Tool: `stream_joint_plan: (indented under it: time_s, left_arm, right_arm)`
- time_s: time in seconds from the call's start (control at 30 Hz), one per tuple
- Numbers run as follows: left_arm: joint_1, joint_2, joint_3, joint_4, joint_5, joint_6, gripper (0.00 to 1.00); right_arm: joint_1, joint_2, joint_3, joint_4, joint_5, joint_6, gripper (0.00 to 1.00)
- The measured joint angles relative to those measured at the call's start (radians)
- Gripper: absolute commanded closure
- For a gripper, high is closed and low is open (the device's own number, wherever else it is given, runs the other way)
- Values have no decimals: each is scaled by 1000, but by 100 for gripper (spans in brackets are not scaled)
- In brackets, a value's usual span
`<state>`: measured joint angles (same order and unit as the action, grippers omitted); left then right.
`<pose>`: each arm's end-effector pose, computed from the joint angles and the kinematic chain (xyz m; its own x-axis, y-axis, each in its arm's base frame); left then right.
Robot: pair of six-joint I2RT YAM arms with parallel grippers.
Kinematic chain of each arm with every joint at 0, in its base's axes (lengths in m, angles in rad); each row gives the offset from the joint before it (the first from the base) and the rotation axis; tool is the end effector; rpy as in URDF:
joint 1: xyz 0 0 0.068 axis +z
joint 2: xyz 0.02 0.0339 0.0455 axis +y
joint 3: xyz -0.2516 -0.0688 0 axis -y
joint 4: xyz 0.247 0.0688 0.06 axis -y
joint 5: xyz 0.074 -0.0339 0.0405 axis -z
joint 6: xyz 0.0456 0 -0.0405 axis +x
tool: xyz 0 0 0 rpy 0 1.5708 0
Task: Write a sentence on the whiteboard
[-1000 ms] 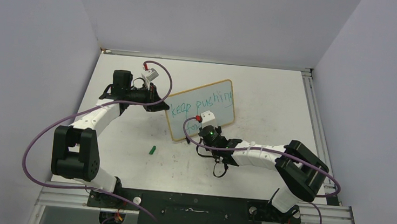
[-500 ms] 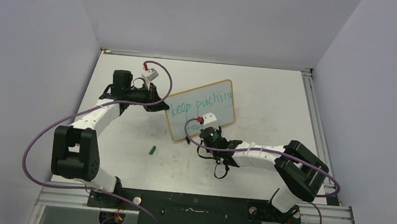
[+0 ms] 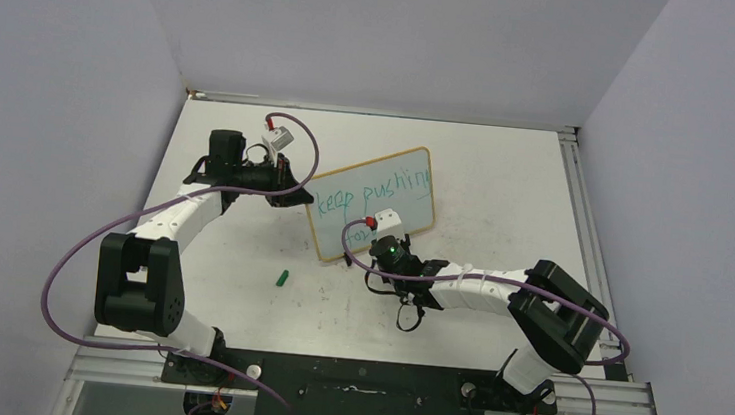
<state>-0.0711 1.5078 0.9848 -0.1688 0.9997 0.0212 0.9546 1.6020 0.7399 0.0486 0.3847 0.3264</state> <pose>0.3205 -0.0613 0.2303 -0.6217 0.0558 -0.7813 0.6980 0.4921 -0.5202 0.1955 0.2464 0.1320 -0.5926 -0.3225 -0.7381 -0.4407 0.8968 -0.0381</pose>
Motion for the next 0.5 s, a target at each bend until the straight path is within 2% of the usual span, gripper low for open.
stream_joint_plan:
  time_s: [0.5]
  left_arm:
    - [0,0,0,0,0,0,100]
  right_arm:
    - [-20,0,52,-14,8,-46,95]
